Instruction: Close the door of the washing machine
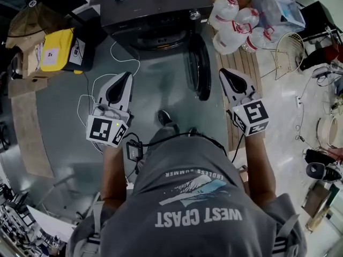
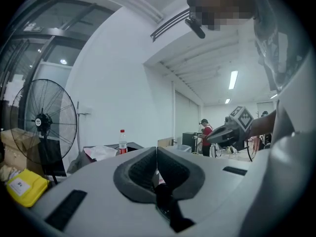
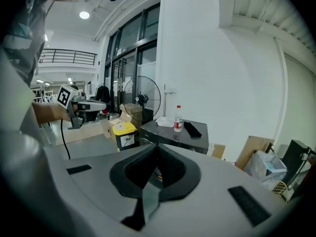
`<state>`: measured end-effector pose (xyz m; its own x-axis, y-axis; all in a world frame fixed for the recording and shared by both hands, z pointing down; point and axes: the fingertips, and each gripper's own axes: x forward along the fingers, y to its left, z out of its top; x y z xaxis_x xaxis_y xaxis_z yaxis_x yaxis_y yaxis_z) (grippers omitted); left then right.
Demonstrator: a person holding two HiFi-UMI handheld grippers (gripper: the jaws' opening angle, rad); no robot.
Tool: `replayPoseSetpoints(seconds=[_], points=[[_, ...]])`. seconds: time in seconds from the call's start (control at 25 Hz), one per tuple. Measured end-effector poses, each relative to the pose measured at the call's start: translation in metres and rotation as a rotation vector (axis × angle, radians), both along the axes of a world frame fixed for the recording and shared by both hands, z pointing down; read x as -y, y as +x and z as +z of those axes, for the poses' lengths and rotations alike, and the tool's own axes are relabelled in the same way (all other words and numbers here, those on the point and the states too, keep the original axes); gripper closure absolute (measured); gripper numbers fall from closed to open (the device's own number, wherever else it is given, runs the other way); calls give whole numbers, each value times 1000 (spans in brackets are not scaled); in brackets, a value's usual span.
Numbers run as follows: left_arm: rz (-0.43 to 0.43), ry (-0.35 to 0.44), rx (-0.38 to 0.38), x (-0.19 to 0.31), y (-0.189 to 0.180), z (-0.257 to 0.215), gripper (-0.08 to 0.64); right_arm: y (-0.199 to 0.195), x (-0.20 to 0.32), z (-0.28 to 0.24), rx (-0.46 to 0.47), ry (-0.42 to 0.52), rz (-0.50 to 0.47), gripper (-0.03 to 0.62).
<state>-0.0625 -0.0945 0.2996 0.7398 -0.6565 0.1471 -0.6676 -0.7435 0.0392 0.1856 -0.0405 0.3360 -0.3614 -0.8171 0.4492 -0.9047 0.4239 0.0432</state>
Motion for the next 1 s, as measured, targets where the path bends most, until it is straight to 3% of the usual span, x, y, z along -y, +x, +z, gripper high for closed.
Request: replayPoseSetpoints(seconds=[0.2, 0.44, 0.72, 1.0], points=[[56, -19, -11, 25, -11, 21, 541, -35, 25, 35, -110, -55, -102, 563], [65, -56, -6, 42, -18, 44, 541, -59, 44, 104, -280, -146, -310, 561], [-28, -121, 25, 59, -36, 72, 541, -65, 56, 218, -461, -289, -626, 557], [-167, -200, 28, 73, -53, 113, 541, -74, 62, 321, -595, -392, -957, 475]])
